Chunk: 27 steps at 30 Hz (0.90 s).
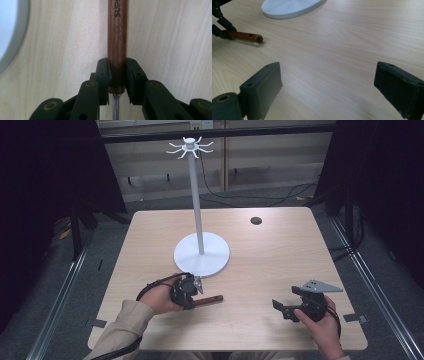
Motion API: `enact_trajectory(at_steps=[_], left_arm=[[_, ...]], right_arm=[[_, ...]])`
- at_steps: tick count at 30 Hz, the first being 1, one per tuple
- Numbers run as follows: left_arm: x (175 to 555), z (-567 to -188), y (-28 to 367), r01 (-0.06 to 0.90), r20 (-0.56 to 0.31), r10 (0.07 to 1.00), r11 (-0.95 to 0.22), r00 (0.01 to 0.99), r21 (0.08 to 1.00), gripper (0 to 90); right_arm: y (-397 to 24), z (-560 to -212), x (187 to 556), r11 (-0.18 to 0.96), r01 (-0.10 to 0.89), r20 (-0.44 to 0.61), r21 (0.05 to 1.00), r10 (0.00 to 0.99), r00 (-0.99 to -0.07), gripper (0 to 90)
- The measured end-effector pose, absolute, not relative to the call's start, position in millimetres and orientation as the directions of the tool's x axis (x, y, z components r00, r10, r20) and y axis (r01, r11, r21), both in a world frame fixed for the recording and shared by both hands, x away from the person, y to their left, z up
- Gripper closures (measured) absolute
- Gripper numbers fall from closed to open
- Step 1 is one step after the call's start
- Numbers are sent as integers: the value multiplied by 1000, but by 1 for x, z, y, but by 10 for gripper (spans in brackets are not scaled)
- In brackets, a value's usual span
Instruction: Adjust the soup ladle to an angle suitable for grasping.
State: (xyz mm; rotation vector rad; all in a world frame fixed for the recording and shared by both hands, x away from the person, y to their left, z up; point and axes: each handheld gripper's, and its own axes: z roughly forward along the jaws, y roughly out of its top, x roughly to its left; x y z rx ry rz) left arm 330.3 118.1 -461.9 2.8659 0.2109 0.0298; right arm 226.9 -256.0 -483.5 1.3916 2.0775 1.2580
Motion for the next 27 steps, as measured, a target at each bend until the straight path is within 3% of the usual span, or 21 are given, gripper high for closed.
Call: enact_trajectory(at_steps=[2,4,5,13,21,27], left_arm=[[329,-456,122,201,0,212,-925,977,323,745],[334,-444,129,159,27,176,-937,984,310,745],[330,-442,131,226,10,248,-901,969,371,745],[336,-410,162,281,11,339,-798,941,534,747],[335,-384,189,319,-27,428,-629,903,709,748],[333,-379,203,325,-45,466,-543,884,774,748]], right_arm=[[-256,-483,227,125,564,184,817,869,-460,71],[-256,-483,227,122,565,187,816,869,-457,69],[-255,-484,227,125,563,184,817,868,-461,67],[-256,-483,227,116,562,185,819,874,-450,47],[-258,-483,227,104,558,192,823,874,-446,40],[-259,-483,226,101,558,192,824,876,-443,39]])
